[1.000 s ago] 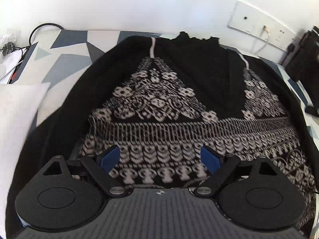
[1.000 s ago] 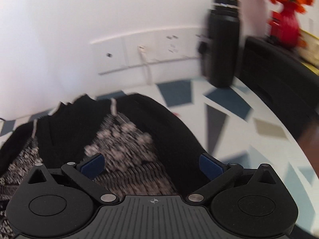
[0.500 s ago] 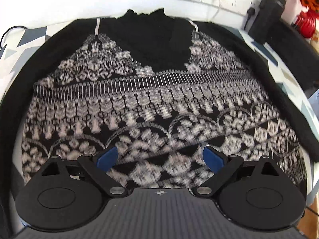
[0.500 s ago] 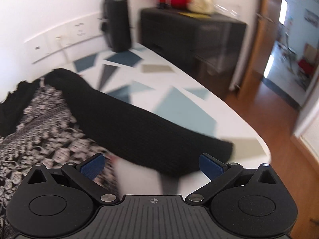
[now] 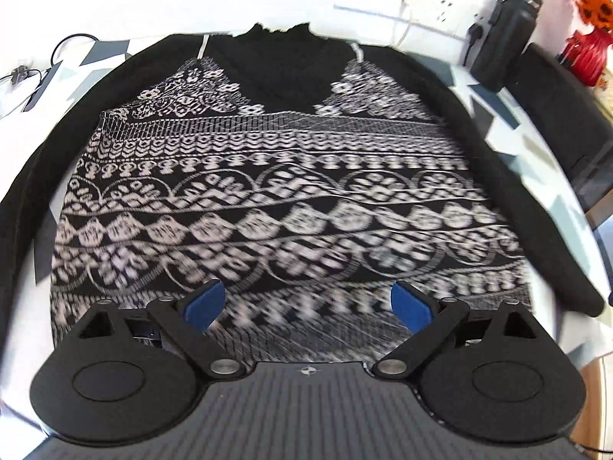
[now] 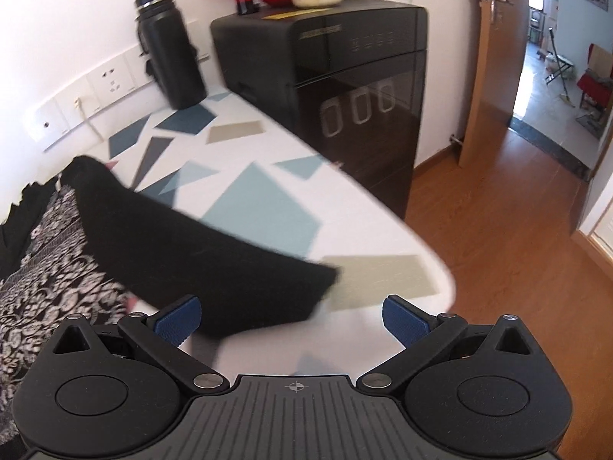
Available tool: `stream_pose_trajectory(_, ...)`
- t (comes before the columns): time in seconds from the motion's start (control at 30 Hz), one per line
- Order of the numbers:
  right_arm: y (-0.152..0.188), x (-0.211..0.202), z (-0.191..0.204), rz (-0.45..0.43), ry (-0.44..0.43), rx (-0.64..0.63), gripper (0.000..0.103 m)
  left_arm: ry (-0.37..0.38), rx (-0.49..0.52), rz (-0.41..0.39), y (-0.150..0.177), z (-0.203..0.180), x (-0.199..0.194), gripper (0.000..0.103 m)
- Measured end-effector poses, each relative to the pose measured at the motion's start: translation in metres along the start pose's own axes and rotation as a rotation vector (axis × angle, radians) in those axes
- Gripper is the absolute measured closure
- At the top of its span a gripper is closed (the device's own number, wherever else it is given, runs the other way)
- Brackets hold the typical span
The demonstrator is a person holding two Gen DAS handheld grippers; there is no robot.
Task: Fold clothes
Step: 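Move the open right gripper toward the cuff of a black sleeve, then close the right gripper on the black sleeve cuff and lift it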
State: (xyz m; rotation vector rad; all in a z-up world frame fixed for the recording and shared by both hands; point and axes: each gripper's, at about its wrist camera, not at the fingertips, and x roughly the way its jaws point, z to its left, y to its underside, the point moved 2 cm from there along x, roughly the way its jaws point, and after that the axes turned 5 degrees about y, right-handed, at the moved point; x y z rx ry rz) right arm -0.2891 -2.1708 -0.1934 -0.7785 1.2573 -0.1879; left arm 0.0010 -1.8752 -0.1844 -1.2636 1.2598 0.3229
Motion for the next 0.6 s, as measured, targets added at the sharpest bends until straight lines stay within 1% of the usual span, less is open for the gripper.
stream_pose_trajectory(0.07, -0.004, 0.002, -0.015, -0.010, 0.006, -0.006, 0.001, -0.008, -0.005, -0.012, 0.008, -0.007, -0.005, 0.005)
stream_pose_trajectory(0.13, -0.007, 0.006, -0.027, -0.020, -0.002, -0.014, 0.001, -0.042, -0.011, -0.019, 0.013, -0.011, -0.005, 0.005)
stream_pose_trajectory(0.2, -0.010, 0.014, -0.033, -0.017, -0.044, -0.020, 0.003, -0.093, -0.015, -0.032, 0.018, -0.012, -0.006, 0.005)
stream_pose_trajectory(0.27, -0.010, 0.023, -0.034, 0.014, -0.094, -0.021, 0.007, -0.134, -0.027, -0.035, 0.020, -0.012, -0.009, 0.005)
stream_pose_trajectory(0.33, -0.011, 0.035, -0.033, 0.076, -0.157, 0.005, 0.009, -0.154, -0.048, -0.049, 0.020, -0.009, -0.016, 0.005)
stream_pose_trajectory(0.43, -0.011, 0.046, -0.027, 0.109, -0.185, 0.022, 0.012, -0.183, -0.080, -0.071, 0.020, -0.003, -0.027, 0.005)
stream_pose_trajectory(0.5, -0.012, 0.053, -0.023, 0.127, -0.200, 0.023, 0.019, -0.203, -0.102, -0.085, 0.021, 0.001, -0.034, 0.005)
stream_pose_trajectory(0.53, -0.013, 0.054, -0.019, 0.122, -0.204, 0.010, 0.019, -0.212, -0.112, -0.092, 0.021, 0.003, -0.038, 0.005)
stream_pose_trajectory(0.57, -0.014, 0.055, -0.014, 0.123, -0.220, -0.012, 0.024, -0.222, -0.123, -0.100, 0.021, 0.005, -0.041, 0.005)
stream_pose_trajectory(0.6, -0.015, 0.057, -0.008, 0.130, -0.236, -0.040, 0.026, -0.228, -0.134, -0.100, 0.022, 0.009, -0.044, 0.005)
